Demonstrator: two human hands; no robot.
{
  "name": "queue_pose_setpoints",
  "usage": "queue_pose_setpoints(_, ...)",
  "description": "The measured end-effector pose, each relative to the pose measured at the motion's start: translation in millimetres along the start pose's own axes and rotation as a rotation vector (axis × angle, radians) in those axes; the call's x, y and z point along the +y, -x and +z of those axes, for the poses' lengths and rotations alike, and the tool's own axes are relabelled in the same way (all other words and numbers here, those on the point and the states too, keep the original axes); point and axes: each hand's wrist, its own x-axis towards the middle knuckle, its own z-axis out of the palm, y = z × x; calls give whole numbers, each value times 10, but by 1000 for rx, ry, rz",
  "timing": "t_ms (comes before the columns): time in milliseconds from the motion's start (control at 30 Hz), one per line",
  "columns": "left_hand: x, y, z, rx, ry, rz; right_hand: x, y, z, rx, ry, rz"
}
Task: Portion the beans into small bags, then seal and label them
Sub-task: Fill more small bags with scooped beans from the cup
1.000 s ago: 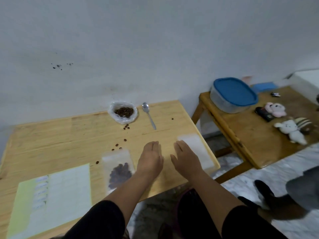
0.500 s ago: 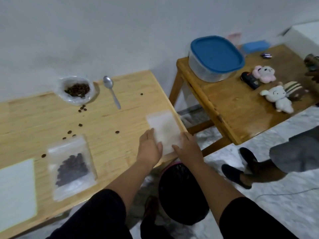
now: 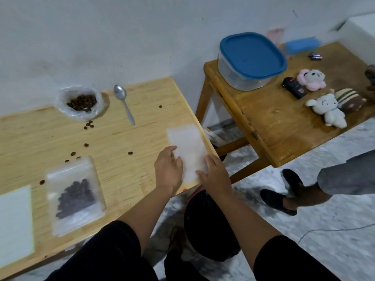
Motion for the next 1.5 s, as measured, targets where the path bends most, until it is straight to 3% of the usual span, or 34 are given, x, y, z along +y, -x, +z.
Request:
queue_pose_setpoints(233, 98, -57, -91, 0, 219, -52, -2, -31, -88, 32, -125, 6)
queue_pose_setpoints(433, 120, -97, -258, 7, 270, -70, -229, -257, -383, 215, -337, 27)
queue_pose_setpoints(533, 131, -118, -328, -22, 263, -83, -390, -367, -515, 148, -510, 60)
queue_pose_setpoints(633, 143, -122, -348, -45, 258, -104, -446, -409, -528, 65, -494, 83)
queue_pose_setpoints(900, 48, -112, -311, 21, 218, -127, -331, -334, -445, 159, -564, 134)
queue_pose_setpoints(1267, 78, -139, -378, 48, 112, -155, -388, -336, -594, 147, -602, 37)
queue_pose_setpoints(1500, 206, -234, -806, 158, 192, -62, -748, -347, -842, -29, -727, -102)
